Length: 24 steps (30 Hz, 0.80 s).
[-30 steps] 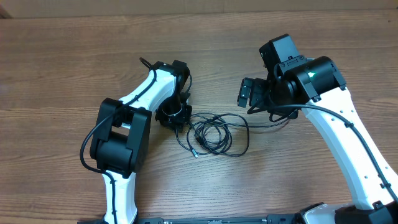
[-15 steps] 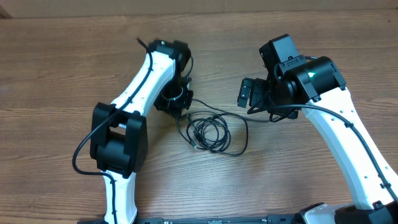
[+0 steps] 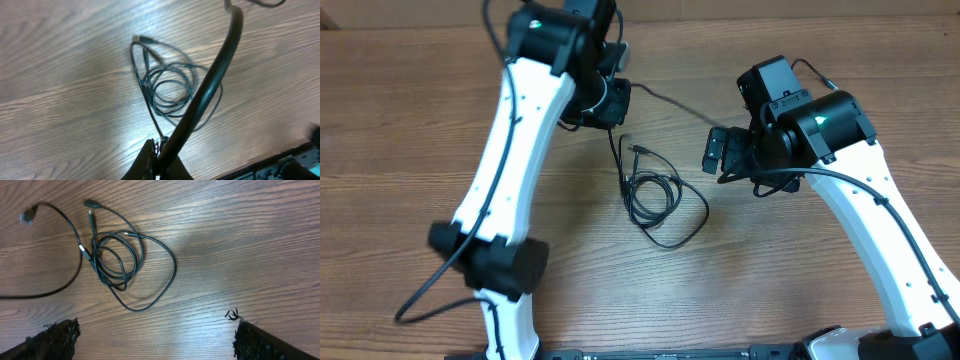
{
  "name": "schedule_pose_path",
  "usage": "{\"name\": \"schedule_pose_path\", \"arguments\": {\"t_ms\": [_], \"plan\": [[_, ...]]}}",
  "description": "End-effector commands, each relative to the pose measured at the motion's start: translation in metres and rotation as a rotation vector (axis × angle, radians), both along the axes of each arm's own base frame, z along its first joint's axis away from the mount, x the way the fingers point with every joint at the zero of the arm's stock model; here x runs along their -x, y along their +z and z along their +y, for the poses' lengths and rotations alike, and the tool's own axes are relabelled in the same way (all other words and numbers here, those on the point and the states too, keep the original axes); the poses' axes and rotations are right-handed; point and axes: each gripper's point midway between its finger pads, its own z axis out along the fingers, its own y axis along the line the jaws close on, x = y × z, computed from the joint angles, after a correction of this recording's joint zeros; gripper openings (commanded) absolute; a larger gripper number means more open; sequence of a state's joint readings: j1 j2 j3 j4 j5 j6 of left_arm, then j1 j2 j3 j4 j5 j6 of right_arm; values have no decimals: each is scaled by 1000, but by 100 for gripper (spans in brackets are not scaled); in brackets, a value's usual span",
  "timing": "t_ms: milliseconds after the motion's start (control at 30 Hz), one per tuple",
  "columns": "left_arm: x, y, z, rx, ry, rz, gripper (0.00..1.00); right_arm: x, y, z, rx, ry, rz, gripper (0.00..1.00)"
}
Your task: Untangle cables
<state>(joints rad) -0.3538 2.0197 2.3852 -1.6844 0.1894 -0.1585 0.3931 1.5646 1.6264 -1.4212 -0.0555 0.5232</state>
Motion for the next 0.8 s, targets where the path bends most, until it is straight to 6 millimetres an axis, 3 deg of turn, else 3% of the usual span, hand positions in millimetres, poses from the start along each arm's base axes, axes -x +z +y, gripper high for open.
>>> {"name": "schedule_pose_path", "arguments": {"t_ms": [0,267,500,600,767], "plan": [[13,37,1,62,14,-79,4,-1,0,0,-5,-5,-3,100],[27,75,0,142,27,-173,4,-3,0,1,-8,-6,-9,100],[30,120,-45,422,-101,-257,4,-5,1,2,-16,-18,-17,100],[22,117,-52,435,-66,-246,4,-7,1,2,-24,-49,-18,100],[-4,86,-46,355,136,-176,4,-11,3,4,-33,-56,-33,100]]}}
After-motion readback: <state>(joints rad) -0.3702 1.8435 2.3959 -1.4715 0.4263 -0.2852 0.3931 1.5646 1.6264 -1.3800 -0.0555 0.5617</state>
